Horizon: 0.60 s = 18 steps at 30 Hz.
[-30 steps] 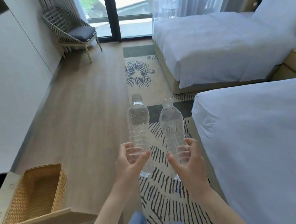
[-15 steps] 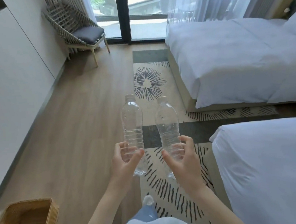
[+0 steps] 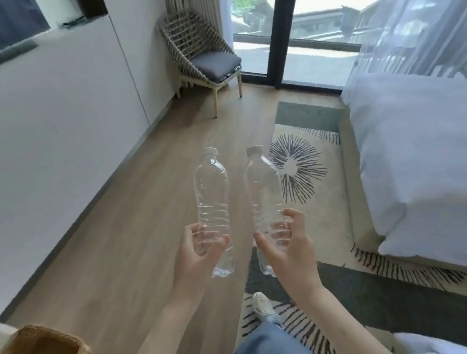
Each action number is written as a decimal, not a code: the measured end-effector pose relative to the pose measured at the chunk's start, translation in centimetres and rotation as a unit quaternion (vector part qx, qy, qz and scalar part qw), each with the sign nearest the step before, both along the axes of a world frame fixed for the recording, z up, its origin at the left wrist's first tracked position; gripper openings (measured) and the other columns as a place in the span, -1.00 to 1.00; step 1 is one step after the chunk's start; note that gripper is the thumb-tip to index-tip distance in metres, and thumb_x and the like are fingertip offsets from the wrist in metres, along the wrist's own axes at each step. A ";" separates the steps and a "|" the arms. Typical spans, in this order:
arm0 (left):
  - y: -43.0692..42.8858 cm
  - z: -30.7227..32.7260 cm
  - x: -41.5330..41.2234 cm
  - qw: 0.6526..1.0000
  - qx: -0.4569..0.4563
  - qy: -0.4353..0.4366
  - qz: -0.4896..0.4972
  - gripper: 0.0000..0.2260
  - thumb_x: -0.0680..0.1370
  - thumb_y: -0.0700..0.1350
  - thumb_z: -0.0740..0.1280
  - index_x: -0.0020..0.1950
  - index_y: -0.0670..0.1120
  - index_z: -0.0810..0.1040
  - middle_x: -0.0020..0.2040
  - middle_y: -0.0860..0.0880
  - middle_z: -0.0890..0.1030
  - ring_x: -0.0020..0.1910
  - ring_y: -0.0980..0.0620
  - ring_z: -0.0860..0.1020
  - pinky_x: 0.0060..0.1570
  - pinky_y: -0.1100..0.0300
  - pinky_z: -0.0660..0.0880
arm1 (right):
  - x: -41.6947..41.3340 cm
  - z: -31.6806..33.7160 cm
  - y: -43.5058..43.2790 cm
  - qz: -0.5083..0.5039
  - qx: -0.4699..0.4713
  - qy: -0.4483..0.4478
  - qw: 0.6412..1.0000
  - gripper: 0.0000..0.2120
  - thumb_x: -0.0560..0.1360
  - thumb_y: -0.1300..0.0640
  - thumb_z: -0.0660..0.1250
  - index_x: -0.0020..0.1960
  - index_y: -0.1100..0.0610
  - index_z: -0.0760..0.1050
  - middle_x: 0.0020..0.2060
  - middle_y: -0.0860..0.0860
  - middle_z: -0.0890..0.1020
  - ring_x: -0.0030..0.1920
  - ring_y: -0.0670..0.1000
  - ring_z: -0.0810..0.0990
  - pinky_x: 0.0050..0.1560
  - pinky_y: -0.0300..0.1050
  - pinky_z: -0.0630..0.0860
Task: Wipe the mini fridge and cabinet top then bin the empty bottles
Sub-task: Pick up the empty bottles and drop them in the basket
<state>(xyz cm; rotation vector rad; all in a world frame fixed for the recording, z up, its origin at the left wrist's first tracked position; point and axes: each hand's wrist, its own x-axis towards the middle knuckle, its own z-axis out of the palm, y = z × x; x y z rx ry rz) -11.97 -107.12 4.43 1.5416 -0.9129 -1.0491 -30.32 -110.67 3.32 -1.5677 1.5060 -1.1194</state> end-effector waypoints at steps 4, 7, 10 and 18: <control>-5.8 0.4 1.9 0.992 0.006 0.021 0.127 -0.44 0.19 0.26 0.46 0.12 0.10 0.49 -0.02 0.16 0.69 -0.07 0.24 0.65 -0.19 0.42 0.50 | 3.6 0.5 -10.1 0.123 0.016 -0.002 0.992 -0.42 0.41 -0.12 0.54 0.28 -0.13 0.29 -0.04 -0.10 0.61 -0.06 -0.07 0.63 -0.03 0.03 0.64; -8.4 1.3 3.6 0.974 0.014 0.033 0.224 -0.48 0.19 0.30 0.44 0.08 0.16 0.49 -0.01 0.20 0.68 -0.07 0.23 0.66 -0.18 0.29 0.52 | 7.2 1.3 -16.2 0.219 0.028 0.000 0.975 -0.45 0.37 -0.18 0.51 0.22 -0.22 0.28 -0.06 -0.12 0.63 -0.09 -0.12 0.63 -0.05 0.03 0.63; -9.2 1.5 5.6 0.949 0.010 0.037 0.312 -0.53 0.23 0.33 0.44 0.06 0.24 0.47 -0.01 0.27 0.67 -0.07 0.28 0.65 -0.21 0.34 0.52 | 11.8 1.4 -20.1 0.310 0.038 0.015 0.950 -0.45 0.34 -0.24 0.47 0.21 -0.25 0.28 -0.07 -0.15 0.62 -0.10 -0.15 0.62 -0.04 -0.03 0.62; -3.1 -0.5 9.7 0.831 0.042 0.080 0.549 -0.42 0.26 0.27 0.52 0.18 0.05 0.50 0.03 0.14 0.68 -0.02 0.32 0.62 -0.01 0.13 0.54 | 24.5 -1.1 -18.2 0.525 0.070 0.030 0.848 -0.49 0.35 -0.20 0.48 0.19 -0.19 0.32 -0.09 -0.25 0.65 -0.16 -0.15 0.67 -0.16 -0.18 0.58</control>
